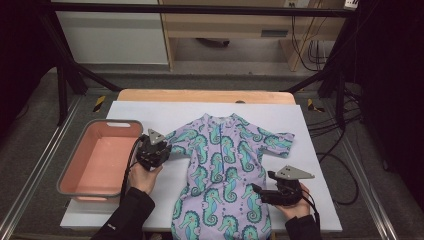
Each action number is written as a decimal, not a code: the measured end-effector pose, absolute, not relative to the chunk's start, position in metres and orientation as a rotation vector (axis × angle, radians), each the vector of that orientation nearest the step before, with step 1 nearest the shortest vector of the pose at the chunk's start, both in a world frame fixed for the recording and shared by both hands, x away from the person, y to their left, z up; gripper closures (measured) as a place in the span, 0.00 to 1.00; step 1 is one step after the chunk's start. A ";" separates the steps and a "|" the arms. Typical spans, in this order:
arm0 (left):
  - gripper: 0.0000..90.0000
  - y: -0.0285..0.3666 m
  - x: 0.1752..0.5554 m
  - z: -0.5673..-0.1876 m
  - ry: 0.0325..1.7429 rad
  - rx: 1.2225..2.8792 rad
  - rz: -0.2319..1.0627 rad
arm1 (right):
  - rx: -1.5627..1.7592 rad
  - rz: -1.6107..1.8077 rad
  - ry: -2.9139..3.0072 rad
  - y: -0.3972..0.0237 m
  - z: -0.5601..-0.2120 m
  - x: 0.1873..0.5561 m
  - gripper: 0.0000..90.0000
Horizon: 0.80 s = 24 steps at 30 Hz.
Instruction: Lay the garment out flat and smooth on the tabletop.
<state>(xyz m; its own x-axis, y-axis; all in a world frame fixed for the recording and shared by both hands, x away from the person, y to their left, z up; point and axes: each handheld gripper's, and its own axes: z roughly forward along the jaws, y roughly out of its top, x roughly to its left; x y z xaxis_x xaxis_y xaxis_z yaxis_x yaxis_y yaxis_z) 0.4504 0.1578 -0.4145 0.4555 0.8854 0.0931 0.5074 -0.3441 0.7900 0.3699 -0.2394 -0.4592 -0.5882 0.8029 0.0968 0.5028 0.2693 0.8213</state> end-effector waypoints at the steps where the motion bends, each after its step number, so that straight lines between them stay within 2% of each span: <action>1: 0.75 0.156 0.447 -0.413 1.142 2.004 0.690 | 1.194 1.233 2.207 -0.239 -0.459 0.370 0.25; 5: 0.60 0.153 0.440 -0.416 1.095 2.020 0.685 | 1.191 1.232 2.215 -0.239 -0.460 0.370 0.24; 9: 0.44 0.155 0.440 -0.429 1.092 2.005 0.581 | 1.197 1.233 2.211 -0.239 -0.461 0.371 0.23; 12: 0.40 0.157 0.443 -0.441 1.113 2.002 0.542 | 1.191 1.232 2.215 -0.239 -0.462 0.371 0.22; 15: 0.44 0.158 0.449 -0.456 1.162 2.024 0.556 | 1.192 1.237 2.215 -0.239 -0.463 0.371 0.23; 19: 0.56 0.165 0.456 -0.469 1.219 2.028 0.558 | 1.193 1.235 2.224 -0.238 -0.464 0.372 0.23; 24: 0.78 0.169 0.459 -0.477 1.270 2.056 0.588 | 1.191 1.237 2.228 -0.237 -0.464 0.371 0.24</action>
